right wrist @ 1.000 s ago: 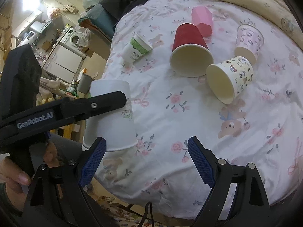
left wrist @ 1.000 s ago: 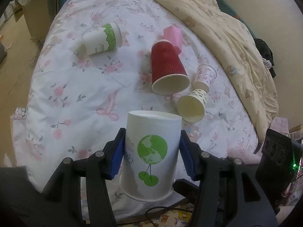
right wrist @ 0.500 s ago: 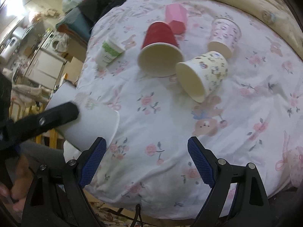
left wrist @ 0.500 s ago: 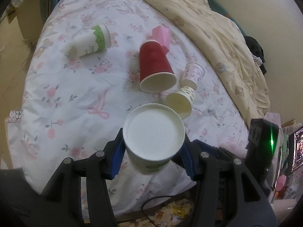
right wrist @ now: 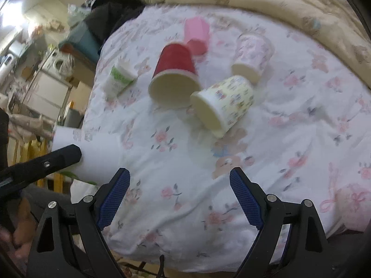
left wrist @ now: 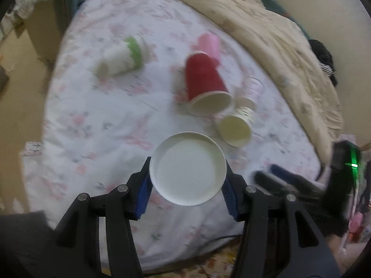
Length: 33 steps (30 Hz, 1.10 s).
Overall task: Flip cup upside down
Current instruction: 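Lower the white cup onto the bed beside the red cup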
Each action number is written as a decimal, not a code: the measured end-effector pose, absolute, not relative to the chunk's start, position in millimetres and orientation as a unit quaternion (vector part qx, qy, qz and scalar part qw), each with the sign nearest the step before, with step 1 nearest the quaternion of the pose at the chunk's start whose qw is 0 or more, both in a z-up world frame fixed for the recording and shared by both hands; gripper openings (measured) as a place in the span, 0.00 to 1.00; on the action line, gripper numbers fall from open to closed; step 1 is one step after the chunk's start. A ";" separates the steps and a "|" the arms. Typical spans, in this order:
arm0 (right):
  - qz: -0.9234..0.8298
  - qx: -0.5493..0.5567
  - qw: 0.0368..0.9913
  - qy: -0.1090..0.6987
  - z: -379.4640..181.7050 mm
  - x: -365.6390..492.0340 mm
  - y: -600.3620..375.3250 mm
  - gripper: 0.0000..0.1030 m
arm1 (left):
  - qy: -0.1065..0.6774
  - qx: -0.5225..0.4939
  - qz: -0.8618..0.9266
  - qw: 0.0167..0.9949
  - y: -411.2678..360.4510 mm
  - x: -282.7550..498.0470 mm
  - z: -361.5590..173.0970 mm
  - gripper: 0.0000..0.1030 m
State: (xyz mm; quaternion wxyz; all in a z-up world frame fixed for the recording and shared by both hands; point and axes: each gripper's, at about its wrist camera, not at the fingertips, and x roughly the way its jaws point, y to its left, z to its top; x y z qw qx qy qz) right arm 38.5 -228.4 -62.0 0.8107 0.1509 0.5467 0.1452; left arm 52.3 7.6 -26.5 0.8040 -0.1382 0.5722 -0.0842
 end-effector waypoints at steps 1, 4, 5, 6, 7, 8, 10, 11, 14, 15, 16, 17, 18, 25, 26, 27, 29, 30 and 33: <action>0.133 0.159 0.816 0.540 -58.5 38.0 -237.6 0.88 | 0.573 -0.134 -0.077 0.805 8.4 55.1 -27.3 0.48; 0.107 0.182 0.824 0.525 -51.7 35.4 -259.5 0.88 | 0.571 -0.119 -0.060 0.810 1.6 65.6 -30.9 0.48; 0.099 0.187 0.826 0.522 -50.2 33.9 -265.7 0.88 | 0.572 -0.112 -0.058 0.811 -3.8 69.7 -33.0 0.48; 0.092 0.192 0.827 0.520 -49.2 32.5 -271.6 0.88 | 0.571 -0.106 -0.059 0.812 -10.5 73.3 -35.7 0.48; 0.087 0.197 0.827 0.519 -48.9 32.1 -275.8 0.88 | 0.570 -0.103 -0.061 0.813 -17.7 77.4 -39.4 0.48; 0.084 0.203 0.826 0.519 -49.0 31.7 -280.5 0.88 | 0.569 -0.097 -0.059 0.814 -23.8 81.7 -42.9 0.48; 0.079 0.212 0.823 0.521 -49.7 31.0 -286.7 0.88 | 0.567 -0.079 -0.052 0.818 -39.1 90.0 -51.6 0.48; 0.075 0.214 0.822 0.523 -50.3 31.3 -289.1 0.88 | 0.568 -0.079 -0.051 0.818 -44.7 93.8 -56.5 0.48; 0.065 0.210 0.819 0.531 -53.5 31.6 -292.1 0.88 | 0.576 -0.074 -0.039 0.813 -59.6 104.5 -75.0 0.48; 0.065 0.212 0.817 0.532 -55.3 31.8 -291.8 0.88 | 0.576 -0.077 -0.037 0.813 -61.2 106.3 -78.5 0.48; 0.068 0.216 0.815 0.533 -55.6 30.7 -292.7 0.88 | 0.575 -0.076 -0.033 0.814 -63.9 109.1 -83.2 0.48; 0.071 0.217 0.814 0.533 -55.6 30.7 -292.9 0.88 | 0.575 -0.071 -0.027 0.815 -66.3 111.5 -87.0 0.48; 0.070 0.216 0.815 0.533 -55.5 30.3 -293.2 0.88 | 0.574 -0.068 -0.020 0.815 -67.9 113.9 -91.3 0.48; 0.070 0.227 0.815 0.529 -55.0 30.3 -295.3 0.88 | 0.582 -0.056 -0.013 0.811 -75.9 119.1 -109.2 0.49; 0.071 0.227 0.815 0.529 -54.8 30.5 -295.4 0.88 | 0.583 -0.056 -0.012 0.811 -76.2 119.6 -109.6 0.49; 0.071 0.226 0.815 0.529 -54.7 30.5 -295.7 0.88 | 0.583 -0.060 -0.011 0.810 -75.2 120.2 -109.8 0.50; 0.070 0.223 0.816 0.528 -54.7 30.1 -295.3 0.88 | 0.582 -0.069 -0.011 0.810 -72.9 121.7 -109.0 0.53; 0.070 0.223 0.817 0.527 -54.4 29.5 -295.1 0.88 | 0.581 -0.071 -0.012 0.811 -72.2 122.3 -108.7 0.53; 0.069 0.219 0.819 0.526 -53.8 28.8 -293.2 0.88 | 0.576 -0.072 -0.013 0.814 -71.4 121.6 -106.6 0.55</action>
